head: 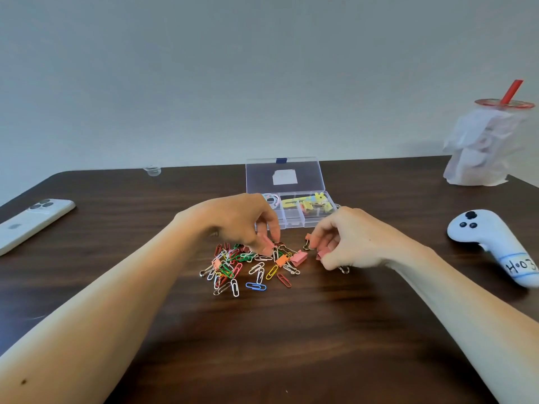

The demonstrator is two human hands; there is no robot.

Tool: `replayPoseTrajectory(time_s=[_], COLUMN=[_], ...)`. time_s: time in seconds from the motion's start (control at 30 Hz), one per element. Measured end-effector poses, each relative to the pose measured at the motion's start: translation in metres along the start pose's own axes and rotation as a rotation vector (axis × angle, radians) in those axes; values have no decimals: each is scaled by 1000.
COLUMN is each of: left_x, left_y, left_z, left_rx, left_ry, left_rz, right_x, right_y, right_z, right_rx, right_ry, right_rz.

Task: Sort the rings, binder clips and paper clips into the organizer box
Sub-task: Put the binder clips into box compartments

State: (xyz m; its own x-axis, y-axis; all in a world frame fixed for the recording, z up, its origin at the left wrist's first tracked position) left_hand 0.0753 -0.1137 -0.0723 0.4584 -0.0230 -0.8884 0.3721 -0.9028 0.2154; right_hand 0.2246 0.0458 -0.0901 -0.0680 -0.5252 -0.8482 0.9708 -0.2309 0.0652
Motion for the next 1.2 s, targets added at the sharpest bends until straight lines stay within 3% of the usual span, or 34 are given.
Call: replayPoseTrajectory(time_s=[0.2, 0.4, 0.8, 0.97, 1.2], left_x=[2, 7, 18, 22, 24], left_y=[-1, -8, -12, -13, -17], left_z=[-6, -7, -18, -19, -22], left_rx=[84, 90, 112, 152, 191], left_ry=[74, 155, 75, -68, -88], left_rz=[-87, -67, -58, -68, -58], right_x=[-4, -11, -13, -12, -14], right_y=[0, 1, -2, -5, -9], right_z=[-5, -8, -17, -23, -35], right_rx=[46, 76, 62, 96, 137], right_ry=[-80, -182, -384, -382, -424], right_rz=[-46, -116, -148, -199, -257])
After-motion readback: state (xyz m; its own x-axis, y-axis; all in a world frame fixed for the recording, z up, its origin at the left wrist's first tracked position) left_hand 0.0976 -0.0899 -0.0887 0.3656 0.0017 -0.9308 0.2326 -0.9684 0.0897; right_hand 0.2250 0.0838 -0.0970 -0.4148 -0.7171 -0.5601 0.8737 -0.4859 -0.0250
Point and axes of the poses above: each hand's wrist, its own y-axis away from the middle knuckle, its own x-axis out of the palm, z = x × y, the point moved 1 cm from there along -y, towards the middle knuckle, and after that the axes turned 1 degree about -z, right-handed, at the moved point
